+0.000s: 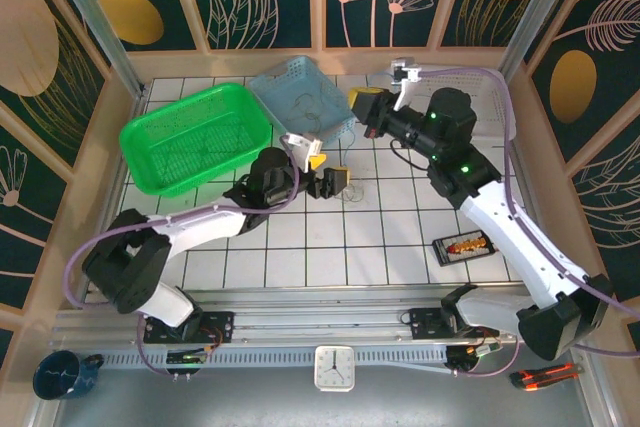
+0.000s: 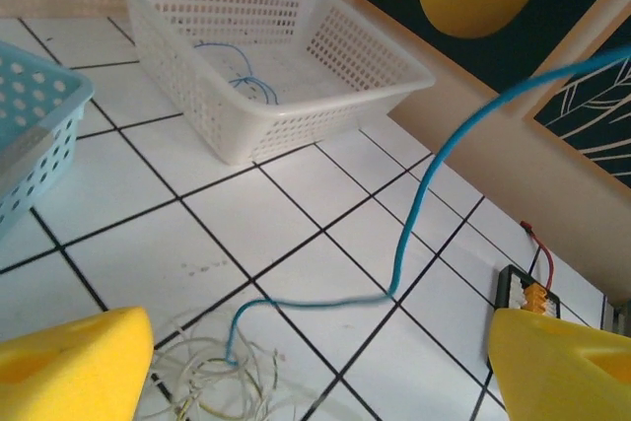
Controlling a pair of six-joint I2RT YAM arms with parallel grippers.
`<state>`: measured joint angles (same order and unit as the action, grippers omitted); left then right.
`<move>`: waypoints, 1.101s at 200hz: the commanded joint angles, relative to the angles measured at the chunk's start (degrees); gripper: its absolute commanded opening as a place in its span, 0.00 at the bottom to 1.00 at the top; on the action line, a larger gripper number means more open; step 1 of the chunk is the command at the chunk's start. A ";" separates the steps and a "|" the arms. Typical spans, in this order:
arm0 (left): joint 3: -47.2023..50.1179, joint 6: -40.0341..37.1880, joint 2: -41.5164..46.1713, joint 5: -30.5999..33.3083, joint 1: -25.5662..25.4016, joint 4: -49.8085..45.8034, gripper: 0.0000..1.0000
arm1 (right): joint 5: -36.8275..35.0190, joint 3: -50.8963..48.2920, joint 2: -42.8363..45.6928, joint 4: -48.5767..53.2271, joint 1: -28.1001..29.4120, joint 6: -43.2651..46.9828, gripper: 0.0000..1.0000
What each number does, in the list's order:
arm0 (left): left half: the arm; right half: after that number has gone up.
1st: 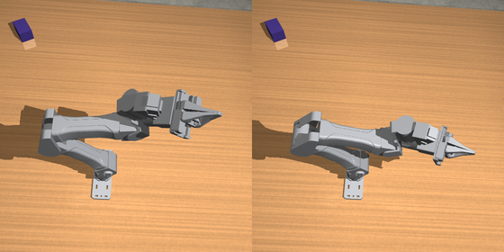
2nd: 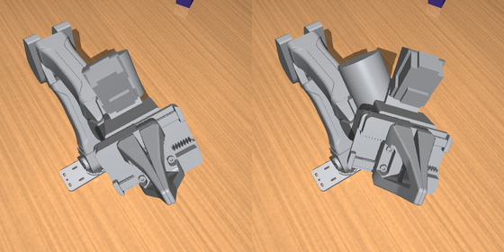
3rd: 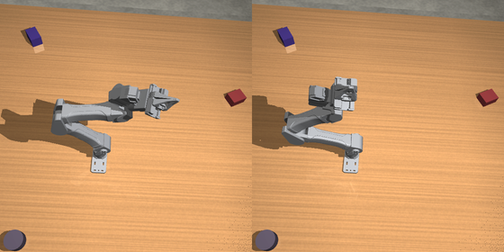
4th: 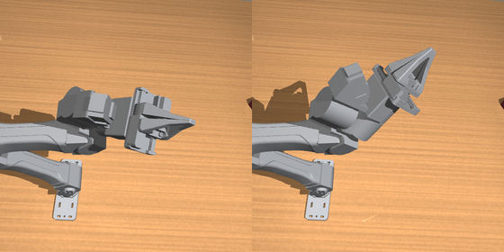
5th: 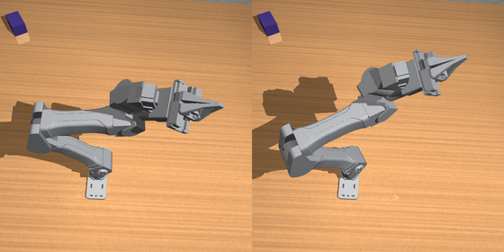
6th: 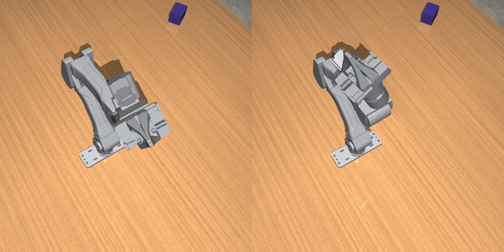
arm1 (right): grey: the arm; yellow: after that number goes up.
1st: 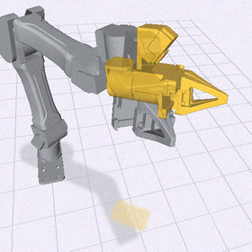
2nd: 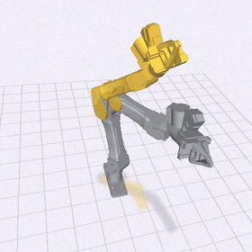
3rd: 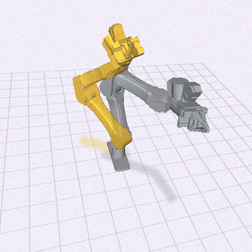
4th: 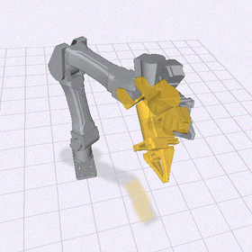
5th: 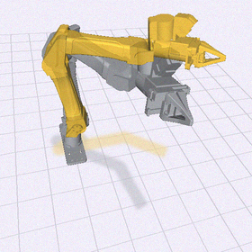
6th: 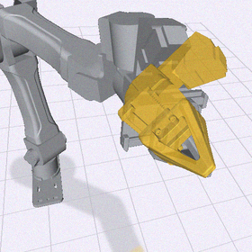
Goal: Untangle the cables
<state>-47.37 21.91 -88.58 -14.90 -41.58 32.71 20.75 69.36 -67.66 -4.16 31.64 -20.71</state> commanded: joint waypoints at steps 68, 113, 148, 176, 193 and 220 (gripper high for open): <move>-2.70 1.02 -11.46 -0.23 -0.08 14.30 0.37 | 4.23 10.38 -3.71 -4.50 5.37 -4.62 0.00; 4.38 3.91 -11.77 0.65 -0.03 20.09 0.27 | 4.00 18.81 -5.20 -5.77 5.27 -4.76 0.00; 8.93 5.72 -9.91 1.75 -0.05 23.22 0.27 | 0.07 22.11 -6.84 -5.34 4.16 -2.85 0.00; 11.04 6.03 -4.99 2.62 -0.06 22.49 0.33 | -5.68 21.12 -7.70 -6.05 0.87 -1.86 0.00; 12.32 6.30 -2.44 3.73 -0.05 21.49 0.42 | -9.50 19.30 -8.42 -7.56 -2.62 -2.72 0.00; 13.22 7.02 1.78 6.54 -0.07 17.91 0.58 | -15.00 16.33 -10.80 -10.32 -8.37 -3.63 0.00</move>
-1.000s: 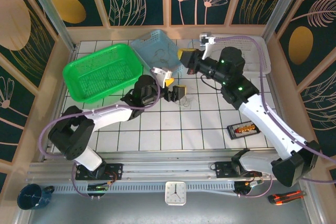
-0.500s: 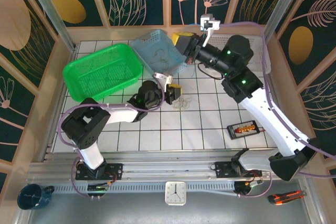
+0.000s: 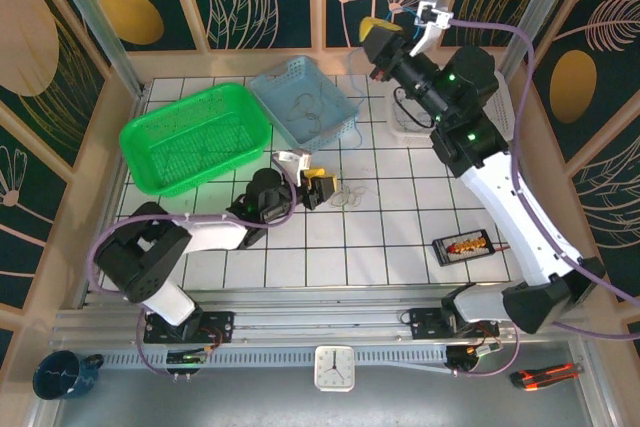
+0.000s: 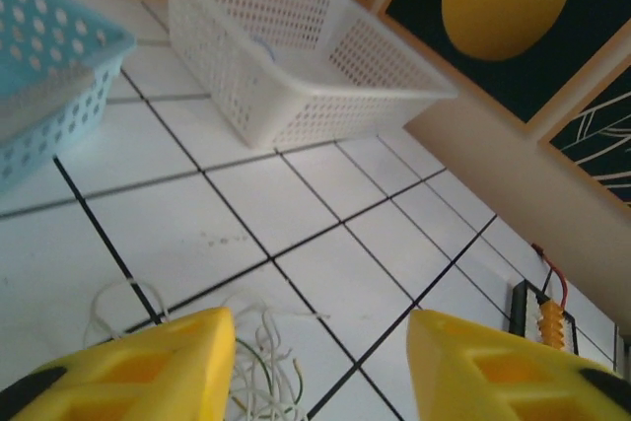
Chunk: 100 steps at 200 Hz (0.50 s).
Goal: Untangle the cables
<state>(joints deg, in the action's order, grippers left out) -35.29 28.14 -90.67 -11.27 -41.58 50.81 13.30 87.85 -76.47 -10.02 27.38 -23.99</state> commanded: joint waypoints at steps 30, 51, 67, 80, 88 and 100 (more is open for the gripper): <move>1.45 1.43 7.49 5.60 -0.08 -4.34 0.80 | -13.40 -3.61 -6.81 -7.80 -9.32 0.33 0.00; 1.11 2.16 9.50 6.84 -0.01 -7.36 0.96 | -15.95 -3.87 -10.85 -11.23 -12.72 0.66 0.00; 0.62 2.54 10.75 7.31 -0.05 -9.51 0.99 | -17.90 -4.48 -13.94 -14.44 -14.86 1.19 0.00; 0.10 3.04 11.52 7.67 0.00 -11.12 0.99 | -20.47 -5.51 -16.34 -16.95 -15.96 1.22 0.00; -0.12 3.43 12.10 7.84 -0.01 -11.80 0.99 | -22.55 -6.75 -17.82 -18.71 -16.50 1.25 0.00; -0.38 4.29 12.69 7.69 -0.08 -12.39 0.99 | -25.57 -8.25 -20.29 -20.76 -17.05 1.02 0.00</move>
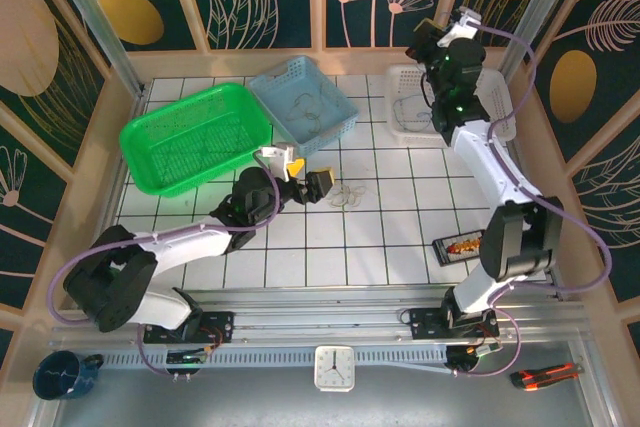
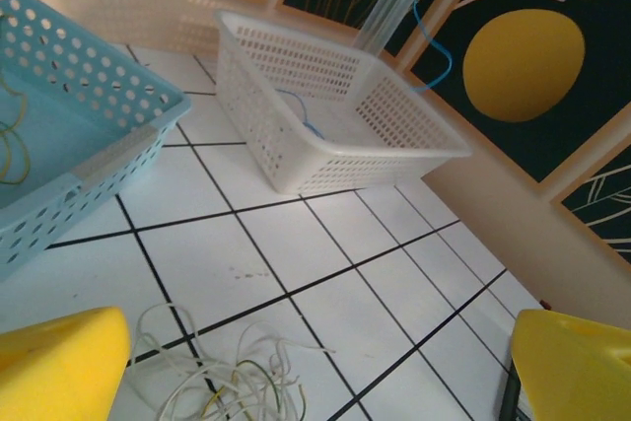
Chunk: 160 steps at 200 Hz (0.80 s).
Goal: Untangle the cables
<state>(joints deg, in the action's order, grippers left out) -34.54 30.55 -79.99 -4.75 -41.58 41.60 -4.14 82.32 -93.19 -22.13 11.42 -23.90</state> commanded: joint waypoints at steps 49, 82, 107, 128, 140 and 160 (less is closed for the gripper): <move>-3.28 2.70 2.75 0.16 -0.07 -6.18 0.99 | -7.21 3.50 -18.71 -0.60 -6.91 -0.68 0.00; -4.42 2.50 3.52 0.75 0.00 -8.34 0.99 | 4.50 11.94 -22.39 10.40 -11.72 -4.09 0.79; -5.55 2.79 2.82 1.09 -0.03 -9.40 0.99 | 6.22 6.91 -16.99 6.49 -11.96 -4.29 0.84; -6.37 3.18 2.18 1.82 -0.07 -9.85 0.99 | 8.97 4.69 -13.64 6.57 -11.65 -5.63 0.82; -6.41 3.70 2.14 2.93 -0.03 -9.96 0.99 | 10.07 2.03 -11.42 5.65 -11.08 -6.60 0.80; -6.72 4.17 2.52 4.96 -0.06 -11.25 0.99 | 12.72 -2.71 -7.80 4.71 -9.68 -7.94 0.77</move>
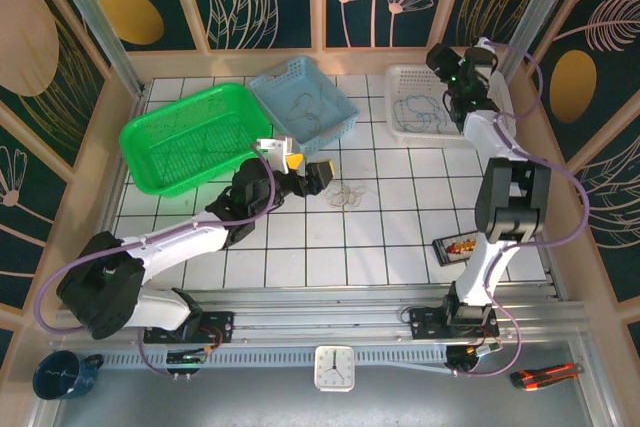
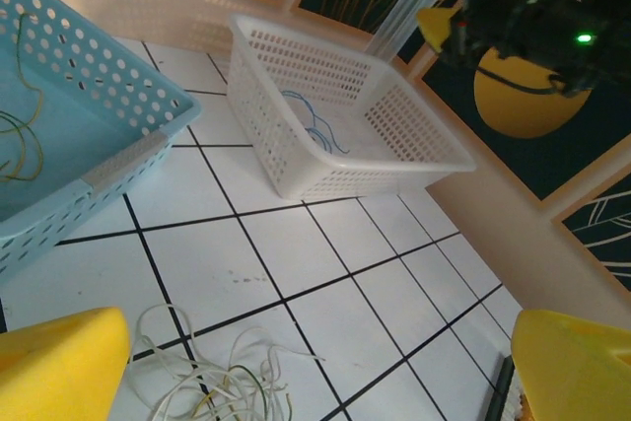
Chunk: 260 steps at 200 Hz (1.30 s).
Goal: Untangle the cables
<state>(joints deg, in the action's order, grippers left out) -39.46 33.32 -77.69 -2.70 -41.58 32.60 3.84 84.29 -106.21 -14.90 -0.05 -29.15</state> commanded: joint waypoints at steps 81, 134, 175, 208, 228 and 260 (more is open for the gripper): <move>-1.47 5.14 3.42 11.88 1.92 -8.34 0.99 | 8.02 -32.67 23.79 -3.10 14.81 -3.99 0.68; -3.13 5.96 2.34 8.05 5.11 -14.65 0.99 | 6.25 -45.64 27.70 -0.84 24.77 -3.82 0.60; -3.85 7.55 1.52 3.88 7.17 -16.60 0.99 | 7.52 -49.46 22.73 -4.78 28.93 -3.99 0.59; -4.57 7.47 0.23 1.12 7.43 -16.78 0.99 | 11.81 -47.99 15.29 -8.91 30.40 -4.55 0.41; -4.75 7.26 -0.47 0.11 7.40 -16.96 0.99 | 13.48 -47.12 13.26 -10.05 31.07 -4.76 0.19; -4.01 6.71 -1.15 0.10 7.40 -16.71 0.99 | 15.57 -47.33 16.39 -10.45 32.71 -3.71 0.00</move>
<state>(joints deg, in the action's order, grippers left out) -42.83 39.79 -77.89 -1.23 -34.44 16.40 16.67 35.73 -92.60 -22.04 30.98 -33.61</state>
